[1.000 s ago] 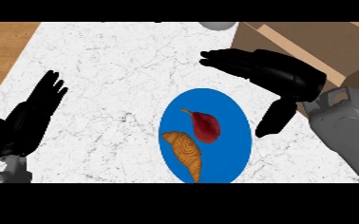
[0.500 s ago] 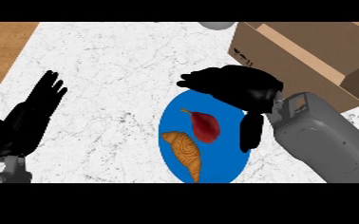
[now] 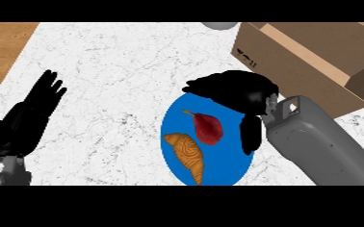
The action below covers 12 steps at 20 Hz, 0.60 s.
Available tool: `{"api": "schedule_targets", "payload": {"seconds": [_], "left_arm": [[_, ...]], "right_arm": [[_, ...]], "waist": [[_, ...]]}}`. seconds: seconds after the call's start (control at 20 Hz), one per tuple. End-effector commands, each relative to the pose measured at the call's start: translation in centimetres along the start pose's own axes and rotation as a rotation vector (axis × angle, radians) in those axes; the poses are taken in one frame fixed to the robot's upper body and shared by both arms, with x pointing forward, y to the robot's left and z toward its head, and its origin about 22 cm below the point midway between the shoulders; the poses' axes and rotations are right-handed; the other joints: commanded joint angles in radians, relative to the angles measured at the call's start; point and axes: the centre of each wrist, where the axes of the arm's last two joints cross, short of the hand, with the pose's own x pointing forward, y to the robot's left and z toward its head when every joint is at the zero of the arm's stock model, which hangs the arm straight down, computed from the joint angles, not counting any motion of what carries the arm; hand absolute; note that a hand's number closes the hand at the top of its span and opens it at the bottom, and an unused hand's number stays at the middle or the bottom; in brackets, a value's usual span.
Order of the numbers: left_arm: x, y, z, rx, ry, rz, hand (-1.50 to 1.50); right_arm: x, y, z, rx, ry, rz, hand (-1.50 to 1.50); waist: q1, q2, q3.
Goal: Pick the pear from the plate and place it in the cardboard box
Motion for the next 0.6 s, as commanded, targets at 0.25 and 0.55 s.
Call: {"api": "schedule_targets", "payload": {"seconds": [0.25,0.55], "left_arm": [[-0.4,-0.8,1.5,0.002,-0.010,-0.008,0.00],[-0.9,-0.4,-0.7,-0.001,0.001,-0.002,0.00]], "right_arm": [[-1.3,0.2,-0.9,0.019,-0.017,-0.006,-1.50],[0.6,2.0,-1.7,-0.037,-0.059,0.009,-1.50]], "waist": [[0.004,0.000,0.000],[-0.003,0.001,0.000]]}}
